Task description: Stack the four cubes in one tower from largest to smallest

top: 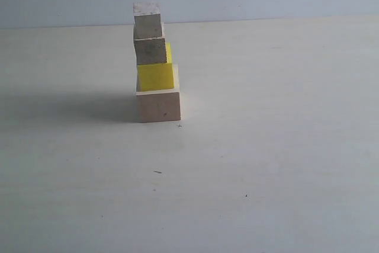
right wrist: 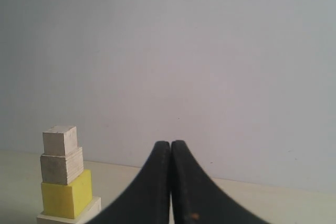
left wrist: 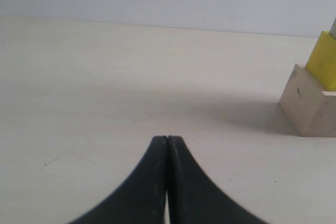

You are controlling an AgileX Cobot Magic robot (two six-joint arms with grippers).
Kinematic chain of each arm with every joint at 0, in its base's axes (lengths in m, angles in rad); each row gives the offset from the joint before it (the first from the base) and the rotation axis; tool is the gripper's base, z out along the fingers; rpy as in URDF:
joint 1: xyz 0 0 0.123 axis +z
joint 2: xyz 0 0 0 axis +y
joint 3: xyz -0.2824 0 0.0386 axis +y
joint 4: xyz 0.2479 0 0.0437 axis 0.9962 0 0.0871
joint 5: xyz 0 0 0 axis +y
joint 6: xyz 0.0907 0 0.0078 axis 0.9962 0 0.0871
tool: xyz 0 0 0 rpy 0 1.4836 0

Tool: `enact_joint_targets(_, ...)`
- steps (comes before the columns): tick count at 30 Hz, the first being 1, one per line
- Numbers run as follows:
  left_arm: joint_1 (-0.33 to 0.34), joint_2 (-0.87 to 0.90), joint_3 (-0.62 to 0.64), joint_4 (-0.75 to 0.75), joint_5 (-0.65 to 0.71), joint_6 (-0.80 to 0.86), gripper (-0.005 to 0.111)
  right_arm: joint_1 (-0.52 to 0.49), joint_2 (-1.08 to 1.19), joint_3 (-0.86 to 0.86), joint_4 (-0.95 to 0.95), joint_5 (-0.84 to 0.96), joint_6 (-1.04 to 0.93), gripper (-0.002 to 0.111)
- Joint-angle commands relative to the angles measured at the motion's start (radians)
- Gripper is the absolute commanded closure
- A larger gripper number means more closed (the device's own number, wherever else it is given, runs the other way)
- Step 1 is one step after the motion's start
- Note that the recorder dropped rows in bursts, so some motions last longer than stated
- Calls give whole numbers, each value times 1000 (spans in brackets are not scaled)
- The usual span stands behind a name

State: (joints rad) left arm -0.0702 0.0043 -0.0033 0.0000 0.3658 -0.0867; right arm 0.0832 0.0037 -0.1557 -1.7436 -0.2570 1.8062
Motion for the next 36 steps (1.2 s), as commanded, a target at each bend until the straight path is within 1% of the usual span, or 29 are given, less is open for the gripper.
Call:
enact_joint_targets(1, 0, -4, 3, 0, -9, 7, 107, -2, -4, 5, -1, -3, 1, 108)
enact_joint_targets(18, 0, -4, 3, 0, -9, 7, 107, -2, -4, 5, -1, -3, 1, 108)
enact_joint_targets(21, 0, -4, 3, 0, -9, 7, 107, -2, -4, 5, -1, -14, 39, 108)
enact_joint_targets(24, 0, -4, 3, 0, -9, 7, 107, -2, -4, 5, 66, -13, 53, 108)
enact_joint_targets(32, 0, -4, 3, 0, -9, 7, 107, -2, -4, 5, 59, -8, 56, 108)
enact_joint_targets(34, 0, -4, 3, 0, -9, 7, 107, -2, -4, 5, 68, 20, 99, 108)
enact_joint_targets(36, 0, -4, 3, 0, -9, 7, 107, -2, -4, 5, 118, 46, 67, 108)
